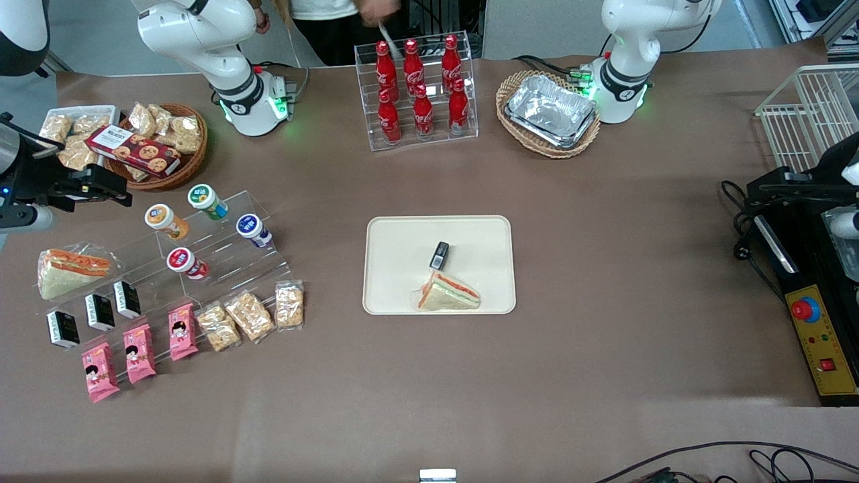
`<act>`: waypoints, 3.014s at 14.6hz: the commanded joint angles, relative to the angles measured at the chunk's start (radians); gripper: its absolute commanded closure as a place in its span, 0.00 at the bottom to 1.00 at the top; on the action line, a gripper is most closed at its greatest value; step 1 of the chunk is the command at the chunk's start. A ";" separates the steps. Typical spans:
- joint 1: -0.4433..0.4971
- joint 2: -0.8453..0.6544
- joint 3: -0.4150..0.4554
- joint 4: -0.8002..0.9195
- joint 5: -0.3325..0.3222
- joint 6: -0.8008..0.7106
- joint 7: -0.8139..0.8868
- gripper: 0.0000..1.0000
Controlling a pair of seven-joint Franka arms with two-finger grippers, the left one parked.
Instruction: Place green gum on tray
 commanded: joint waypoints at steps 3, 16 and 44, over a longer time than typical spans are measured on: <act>0.006 0.006 0.000 0.025 -0.017 -0.018 -0.006 0.00; 0.012 -0.052 0.003 -0.067 -0.008 -0.040 0.000 0.00; 0.012 -0.330 0.029 -0.903 -0.050 0.537 0.000 0.00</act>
